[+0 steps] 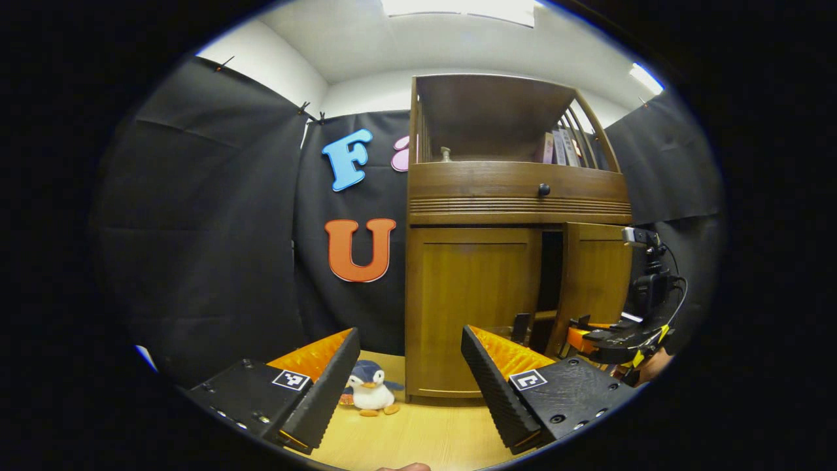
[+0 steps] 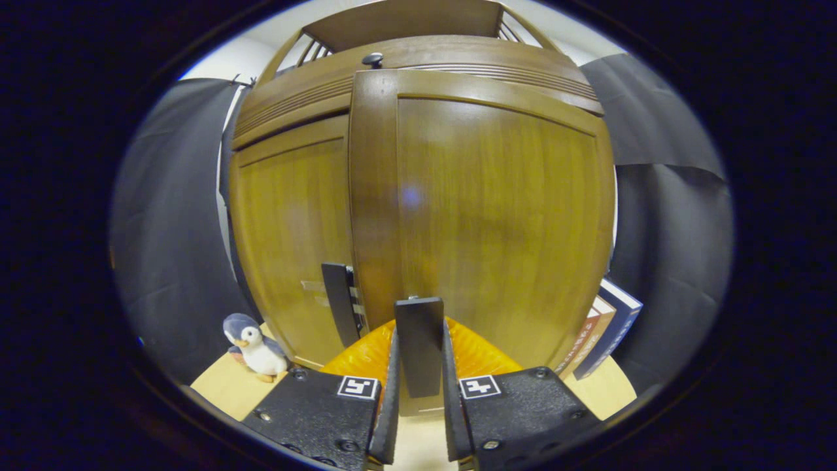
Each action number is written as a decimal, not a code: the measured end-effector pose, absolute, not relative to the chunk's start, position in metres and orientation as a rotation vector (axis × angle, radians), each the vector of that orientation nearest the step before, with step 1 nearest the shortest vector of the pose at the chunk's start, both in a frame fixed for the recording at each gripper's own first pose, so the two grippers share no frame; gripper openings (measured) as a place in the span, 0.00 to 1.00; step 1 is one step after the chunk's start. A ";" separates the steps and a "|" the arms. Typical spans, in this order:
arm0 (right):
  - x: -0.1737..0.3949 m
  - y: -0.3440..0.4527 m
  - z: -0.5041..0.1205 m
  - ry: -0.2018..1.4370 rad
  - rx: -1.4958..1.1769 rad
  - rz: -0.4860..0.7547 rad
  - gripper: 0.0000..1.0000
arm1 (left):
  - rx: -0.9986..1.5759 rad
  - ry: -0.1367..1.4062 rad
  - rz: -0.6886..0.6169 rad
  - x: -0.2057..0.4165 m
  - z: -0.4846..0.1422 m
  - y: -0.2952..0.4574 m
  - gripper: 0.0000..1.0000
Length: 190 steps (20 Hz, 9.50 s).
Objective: Open the right door of the double-door shoe cabinet with the right hand, and open the left door with the left hand.
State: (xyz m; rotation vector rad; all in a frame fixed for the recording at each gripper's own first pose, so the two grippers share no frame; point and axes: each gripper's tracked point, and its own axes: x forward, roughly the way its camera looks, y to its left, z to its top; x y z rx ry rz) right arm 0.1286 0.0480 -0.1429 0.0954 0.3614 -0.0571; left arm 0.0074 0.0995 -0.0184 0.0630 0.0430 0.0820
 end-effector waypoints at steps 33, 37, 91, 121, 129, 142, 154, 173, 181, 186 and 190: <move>-0.030 -0.127 -0.133 0.328 0.122 -0.302 0.09 | 0.011 0.173 -0.194 0.089 -0.073 -0.061 0.95; -0.048 -0.144 -0.129 0.311 0.119 -0.328 0.08 | 0.020 0.190 -0.194 0.116 -0.090 -0.066 0.95; -0.067 -0.087 -0.107 0.249 0.062 -0.251 0.41 | 0.012 0.251 -0.026 0.116 -0.147 -0.009 0.30; -0.023 -0.009 -0.108 0.262 0.007 -0.027 0.55 | 0.104 0.264 0.189 0.033 -0.136 0.140 0.28; -0.014 -0.005 -0.107 0.258 0.003 -0.010 0.57 | 0.137 0.280 0.243 0.014 -0.130 0.167 0.36; -0.003 -0.014 -0.088 0.221 0.008 -0.036 0.58 | 0.115 0.178 0.258 -0.006 -0.079 0.152 0.47; -0.004 -0.020 -0.042 0.119 0.017 -0.054 0.80 | 0.034 0.064 -0.033 0.007 -0.017 0.038 0.87; -0.016 -0.037 -0.025 0.082 0.023 -0.084 0.86 | 0.035 -0.012 -0.082 0.010 0.009 0.003 1.00; -0.015 -0.035 -0.021 0.075 0.016 -0.063 0.86 | 0.036 -0.029 -0.067 0.011 0.016 0.005 1.00; -0.013 -0.036 -0.024 0.083 0.017 -0.067 0.86 | 0.052 -0.056 -0.033 0.010 0.022 0.013 1.00; -0.011 -0.035 -0.023 0.076 0.021 -0.064 0.86 | 0.057 -0.073 -0.013 0.009 0.025 0.019 1.00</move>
